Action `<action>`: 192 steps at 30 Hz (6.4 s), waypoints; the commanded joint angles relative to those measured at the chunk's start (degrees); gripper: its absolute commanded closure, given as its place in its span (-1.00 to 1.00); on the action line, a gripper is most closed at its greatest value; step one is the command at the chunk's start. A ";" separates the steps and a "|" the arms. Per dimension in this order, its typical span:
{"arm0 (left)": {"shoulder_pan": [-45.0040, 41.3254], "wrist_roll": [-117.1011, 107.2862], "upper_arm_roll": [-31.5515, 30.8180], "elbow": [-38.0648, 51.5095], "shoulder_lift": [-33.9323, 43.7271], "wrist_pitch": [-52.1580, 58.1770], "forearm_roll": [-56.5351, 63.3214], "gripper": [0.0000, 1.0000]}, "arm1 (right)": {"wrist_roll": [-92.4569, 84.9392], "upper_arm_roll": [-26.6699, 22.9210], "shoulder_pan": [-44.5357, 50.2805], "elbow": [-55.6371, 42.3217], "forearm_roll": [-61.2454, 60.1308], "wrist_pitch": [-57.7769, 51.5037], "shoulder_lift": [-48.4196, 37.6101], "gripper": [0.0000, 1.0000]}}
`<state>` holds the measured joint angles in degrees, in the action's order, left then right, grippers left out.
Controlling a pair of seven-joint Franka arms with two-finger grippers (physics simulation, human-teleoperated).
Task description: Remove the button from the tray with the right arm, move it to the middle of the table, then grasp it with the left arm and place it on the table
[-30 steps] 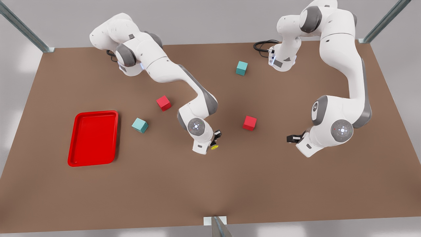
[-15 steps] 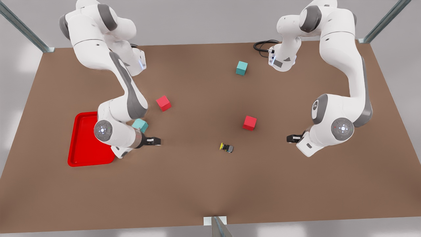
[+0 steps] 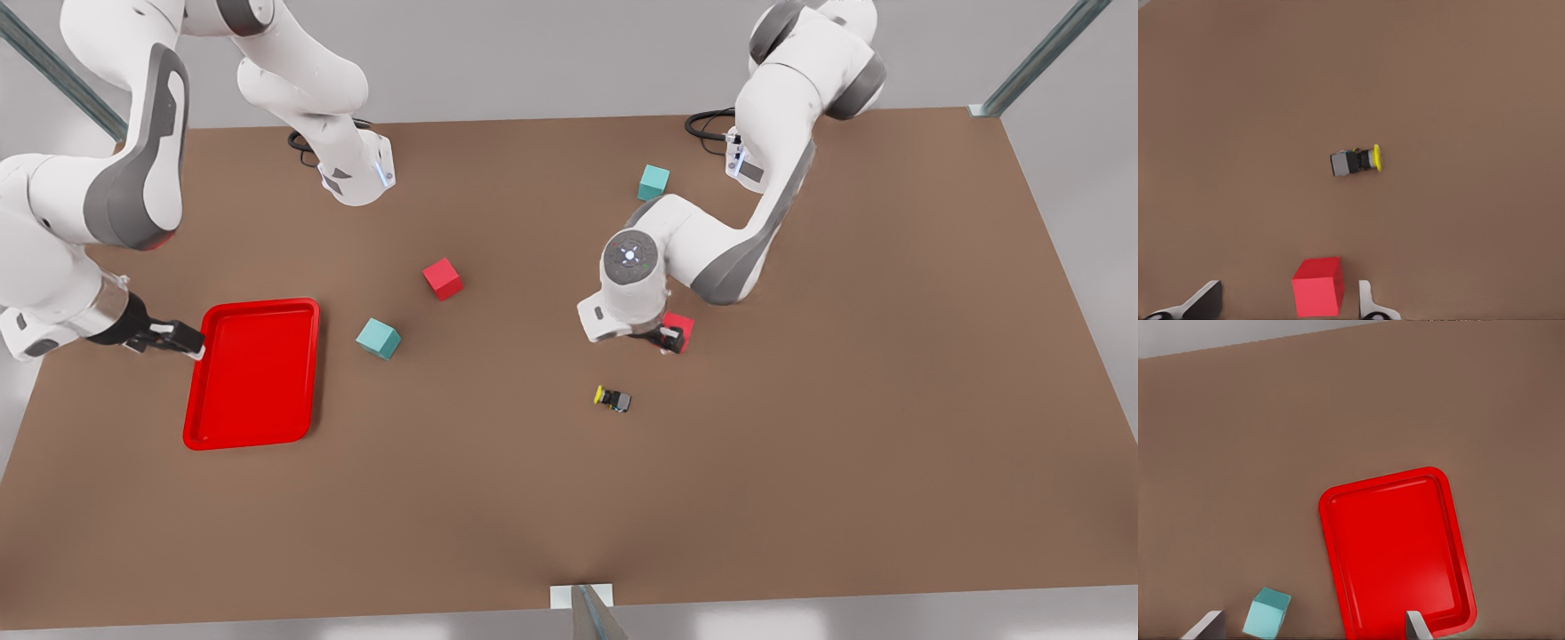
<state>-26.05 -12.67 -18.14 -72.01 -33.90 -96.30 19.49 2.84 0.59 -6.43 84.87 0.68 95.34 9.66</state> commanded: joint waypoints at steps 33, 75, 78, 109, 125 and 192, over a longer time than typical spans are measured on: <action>7.68 111.02 -5.24 -3.66 -16.81 -27.37 -2.18 -0.99 | -10.05 4.07 1.33 -7.09 1.16 1.78 2.91 -1.00; 11.90 100.30 -4.88 -6.56 -19.18 -29.12 -10.35 -0.99 | -10.13 3.89 1.07 -7.00 2.83 2.75 5.28 -1.00; 11.90 100.30 -4.89 -6.38 -19.09 -29.12 -10.26 -0.99 | -10.13 3.89 0.98 -6.65 2.83 2.92 5.54 -1.00; 11.64 95.12 -6.11 -6.21 -17.25 -32.55 -9.91 -0.99 | -10.13 3.89 0.46 -6.39 2.57 2.66 5.11 -1.00; 10.76 95.38 -5.68 -8.14 -17.95 -31.06 -6.75 -0.99 | -9.87 3.98 2.56 -6.30 2.30 5.65 7.13 -1.00; 19.90 91.25 -12.27 -7.97 -18.21 -33.34 -4.11 0.01 | -9.78 4.07 2.74 -6.39 2.22 0.46 6.07 -1.00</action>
<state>-7.09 78.90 -29.52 -80.04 -52.21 -129.98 15.63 -6.91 4.65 -3.67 78.51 2.94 95.87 15.80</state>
